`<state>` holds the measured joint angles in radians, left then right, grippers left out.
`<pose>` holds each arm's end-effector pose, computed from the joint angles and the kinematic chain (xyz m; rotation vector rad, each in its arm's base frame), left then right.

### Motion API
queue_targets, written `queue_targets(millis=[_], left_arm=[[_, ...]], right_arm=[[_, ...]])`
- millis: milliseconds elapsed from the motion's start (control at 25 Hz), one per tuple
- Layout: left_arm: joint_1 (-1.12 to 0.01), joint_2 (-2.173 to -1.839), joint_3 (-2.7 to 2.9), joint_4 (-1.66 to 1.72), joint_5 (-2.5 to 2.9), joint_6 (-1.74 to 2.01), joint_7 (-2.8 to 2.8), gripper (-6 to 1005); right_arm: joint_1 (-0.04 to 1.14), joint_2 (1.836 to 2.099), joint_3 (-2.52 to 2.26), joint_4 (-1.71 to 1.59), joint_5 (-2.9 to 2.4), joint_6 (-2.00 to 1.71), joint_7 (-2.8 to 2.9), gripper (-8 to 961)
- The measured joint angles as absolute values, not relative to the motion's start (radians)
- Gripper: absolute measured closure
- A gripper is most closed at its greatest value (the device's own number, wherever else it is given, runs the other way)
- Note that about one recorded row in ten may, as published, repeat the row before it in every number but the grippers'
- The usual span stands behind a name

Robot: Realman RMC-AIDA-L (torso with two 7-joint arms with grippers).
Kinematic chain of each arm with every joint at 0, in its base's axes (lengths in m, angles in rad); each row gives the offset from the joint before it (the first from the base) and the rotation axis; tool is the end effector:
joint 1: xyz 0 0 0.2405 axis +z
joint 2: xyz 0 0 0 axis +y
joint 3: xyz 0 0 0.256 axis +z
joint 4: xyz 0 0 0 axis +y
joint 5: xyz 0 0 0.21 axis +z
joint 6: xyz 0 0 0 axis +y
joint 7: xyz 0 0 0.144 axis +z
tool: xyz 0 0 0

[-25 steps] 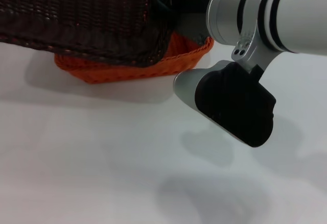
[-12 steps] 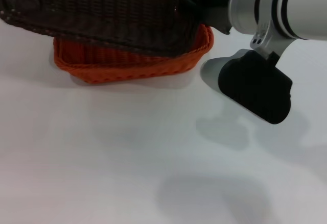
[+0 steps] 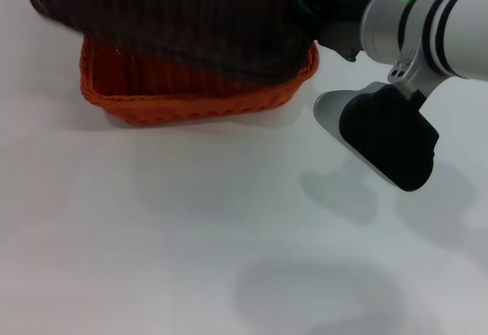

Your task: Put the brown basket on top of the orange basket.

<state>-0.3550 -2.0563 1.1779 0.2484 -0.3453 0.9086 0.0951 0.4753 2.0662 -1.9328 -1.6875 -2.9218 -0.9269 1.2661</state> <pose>-0.4240 0.3158 0.0896 -1.0522 -0.6784 -0.3315 0.0771 0.3531 -0.0343 -1.8886 -1.6432 -0.8185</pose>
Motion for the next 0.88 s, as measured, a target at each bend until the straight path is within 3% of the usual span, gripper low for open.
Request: queue_targets(millis=[280,520,880], left_arm=[[-0.361,-2.057,1.178,0.248,-0.343,0.908,0.095,229],[-0.362,-2.057,1.178,0.248,-0.336,0.906,0.095,229],[-0.367,-2.055,1.184,0.248,-0.335,0.896,0.095,229]], right_arm=[[0.434,2.062,-1.943,-1.658,-2.921,-0.811,1.285,648],[0.421,2.065,-1.956,-1.670,-2.921,-0.814,1.316,445],[0.328,2.068,-1.980,-1.778,-2.919,-0.867,1.329,238]])
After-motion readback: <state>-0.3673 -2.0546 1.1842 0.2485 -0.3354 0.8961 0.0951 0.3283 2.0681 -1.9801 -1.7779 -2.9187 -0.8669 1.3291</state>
